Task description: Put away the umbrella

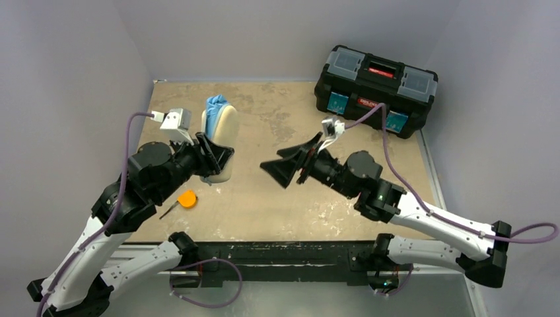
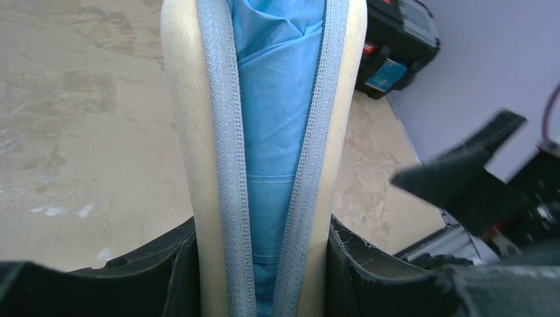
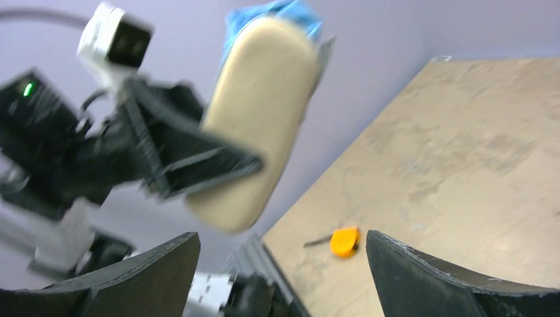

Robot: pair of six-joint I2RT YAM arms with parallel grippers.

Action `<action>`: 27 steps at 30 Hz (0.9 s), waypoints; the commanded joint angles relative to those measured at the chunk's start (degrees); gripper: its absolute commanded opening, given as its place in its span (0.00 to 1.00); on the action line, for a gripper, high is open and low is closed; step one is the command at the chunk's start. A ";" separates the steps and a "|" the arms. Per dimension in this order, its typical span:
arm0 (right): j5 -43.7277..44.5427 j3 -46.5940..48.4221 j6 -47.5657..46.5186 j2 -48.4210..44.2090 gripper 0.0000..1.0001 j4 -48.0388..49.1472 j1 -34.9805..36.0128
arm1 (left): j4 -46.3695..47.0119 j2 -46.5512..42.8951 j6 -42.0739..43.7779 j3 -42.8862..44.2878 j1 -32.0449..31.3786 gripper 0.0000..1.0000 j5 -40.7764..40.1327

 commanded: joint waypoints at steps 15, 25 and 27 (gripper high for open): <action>-26.44 10.49 13.40 9.20 0.99 27.75 -14.96 | 21.35 -3.58 -3.13 4.51 -0.03 0.00 34.42; -35.68 15.24 19.08 16.90 0.96 40.19 -15.55 | 29.54 -0.84 -11.61 5.10 0.25 0.00 43.12; -37.15 16.29 20.24 18.21 0.93 42.33 -15.55 | 30.57 0.48 -13.59 6.10 0.40 0.00 45.84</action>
